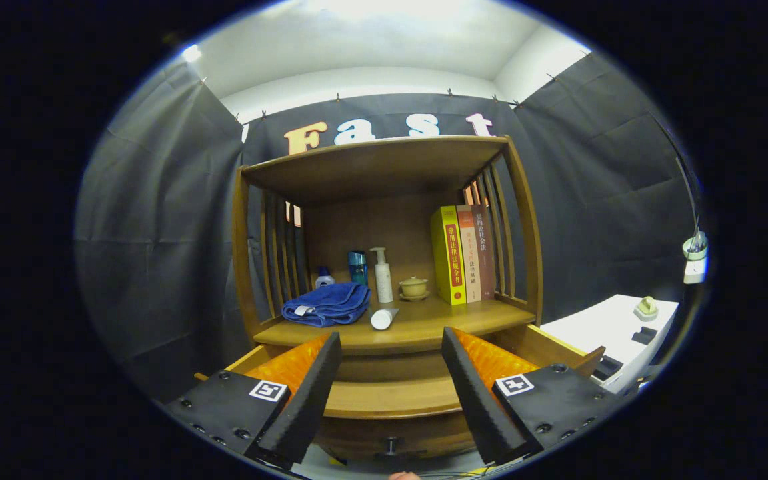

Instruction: Pull open the drawer, take out the items inside it, and place them on the countertop above the cabinet.

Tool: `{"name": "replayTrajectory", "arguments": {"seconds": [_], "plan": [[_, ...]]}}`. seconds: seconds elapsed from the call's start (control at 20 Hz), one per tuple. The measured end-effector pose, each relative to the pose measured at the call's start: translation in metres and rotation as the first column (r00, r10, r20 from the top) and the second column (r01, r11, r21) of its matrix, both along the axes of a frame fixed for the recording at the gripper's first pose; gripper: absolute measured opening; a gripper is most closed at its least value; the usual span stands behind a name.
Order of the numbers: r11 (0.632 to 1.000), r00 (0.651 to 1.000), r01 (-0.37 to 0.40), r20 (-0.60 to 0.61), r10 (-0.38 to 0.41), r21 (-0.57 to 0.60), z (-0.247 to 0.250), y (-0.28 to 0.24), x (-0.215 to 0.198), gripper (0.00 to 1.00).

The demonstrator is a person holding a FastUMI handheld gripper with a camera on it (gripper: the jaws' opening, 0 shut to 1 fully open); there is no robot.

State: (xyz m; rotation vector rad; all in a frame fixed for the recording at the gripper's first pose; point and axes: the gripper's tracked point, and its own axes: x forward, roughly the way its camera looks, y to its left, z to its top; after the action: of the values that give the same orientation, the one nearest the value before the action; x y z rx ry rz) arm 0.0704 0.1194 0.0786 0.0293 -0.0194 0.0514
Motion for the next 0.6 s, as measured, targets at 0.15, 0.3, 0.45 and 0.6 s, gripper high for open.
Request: {"name": "replayTrajectory", "arguments": {"seconds": [0.15,0.3,0.45,0.6], "plan": [[1.000,0.999,0.018,0.027,-0.018,0.015,-0.006,-0.007,-0.008,0.98],[1.000,0.998,0.010,0.057,-0.011,0.017,-0.024,-0.008,-0.017,0.98],[0.999,0.999,0.019,0.046,-0.021,0.038,-0.045,-0.009,-0.018,0.98],[0.999,0.999,0.013,0.044,-0.015,0.040,-0.067,-0.006,-0.017,0.98]]}}
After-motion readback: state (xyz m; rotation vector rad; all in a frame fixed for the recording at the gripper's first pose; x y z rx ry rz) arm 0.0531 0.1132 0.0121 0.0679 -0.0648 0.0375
